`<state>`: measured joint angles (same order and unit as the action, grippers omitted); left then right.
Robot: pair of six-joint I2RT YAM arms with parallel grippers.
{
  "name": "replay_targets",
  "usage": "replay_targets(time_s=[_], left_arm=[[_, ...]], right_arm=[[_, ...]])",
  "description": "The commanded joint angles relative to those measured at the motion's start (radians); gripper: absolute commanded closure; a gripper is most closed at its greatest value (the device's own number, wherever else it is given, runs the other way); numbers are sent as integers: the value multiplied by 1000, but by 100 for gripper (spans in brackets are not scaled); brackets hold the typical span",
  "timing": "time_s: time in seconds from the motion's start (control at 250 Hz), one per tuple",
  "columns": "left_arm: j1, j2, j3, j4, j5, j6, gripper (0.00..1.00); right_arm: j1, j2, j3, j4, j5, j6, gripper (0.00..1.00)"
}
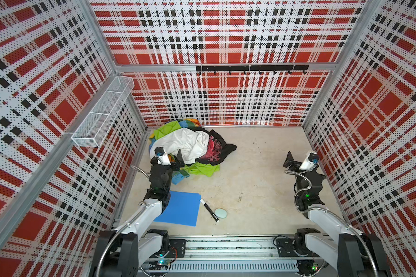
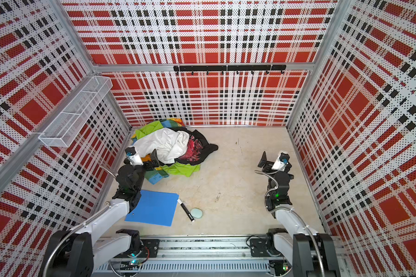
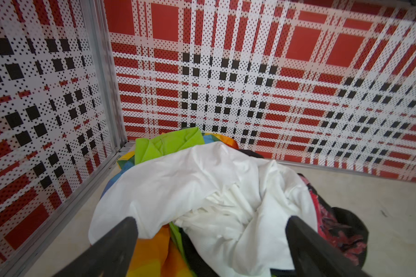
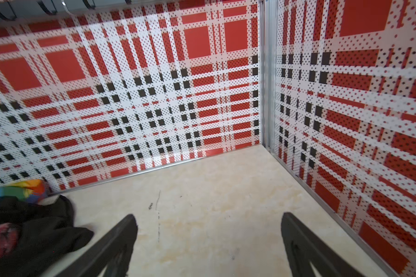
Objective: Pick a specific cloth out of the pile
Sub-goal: 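Reach the right gripper to the black red-printed shirt while the left gripper presses the pile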
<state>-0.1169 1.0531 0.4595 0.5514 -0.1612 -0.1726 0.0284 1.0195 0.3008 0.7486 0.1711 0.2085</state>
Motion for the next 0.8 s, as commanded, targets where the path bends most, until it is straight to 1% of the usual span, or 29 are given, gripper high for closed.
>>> replay_targets(time_s=[0.0, 0.108, 0.176, 0.244, 0.3, 0.352, 0.448, 0.52, 0.54, 0.652, 0.74, 0.796], left_arm=[[-11, -43, 105, -311, 36, -157, 1], [-11, -18, 241, -470, 150, -203, 1], [-11, 20, 341, -566, 236, -204, 1], [-12, 61, 424, -636, 290, -202, 1], [-12, 94, 480, -667, 333, -191, 1], [-15, 128, 531, -697, 365, -186, 1], [-17, 200, 625, -746, 441, -173, 1], [-15, 255, 686, -779, 477, -173, 1], [-15, 270, 703, -786, 485, -146, 1], [-9, 354, 772, -822, 506, -112, 1], [0, 400, 788, -819, 515, -101, 1], [19, 418, 774, -799, 541, -104, 1]], right_arm=[[21, -19, 50, -145, -70, 194, 0], [79, 36, 151, -257, -64, 292, 0], [128, 103, 237, -323, -69, 314, 0], [173, 180, 311, -367, -99, 320, 0], [214, 240, 355, -362, -107, 331, 0], [242, 297, 389, -333, -141, 339, 0], [275, 413, 475, -337, -198, 384, 0], [297, 502, 530, -316, -238, 417, 0], [303, 527, 549, -319, -249, 424, 0], [336, 657, 648, -319, -315, 451, 0], [355, 747, 714, -305, -356, 487, 0], [369, 799, 753, -299, -369, 504, 0]])
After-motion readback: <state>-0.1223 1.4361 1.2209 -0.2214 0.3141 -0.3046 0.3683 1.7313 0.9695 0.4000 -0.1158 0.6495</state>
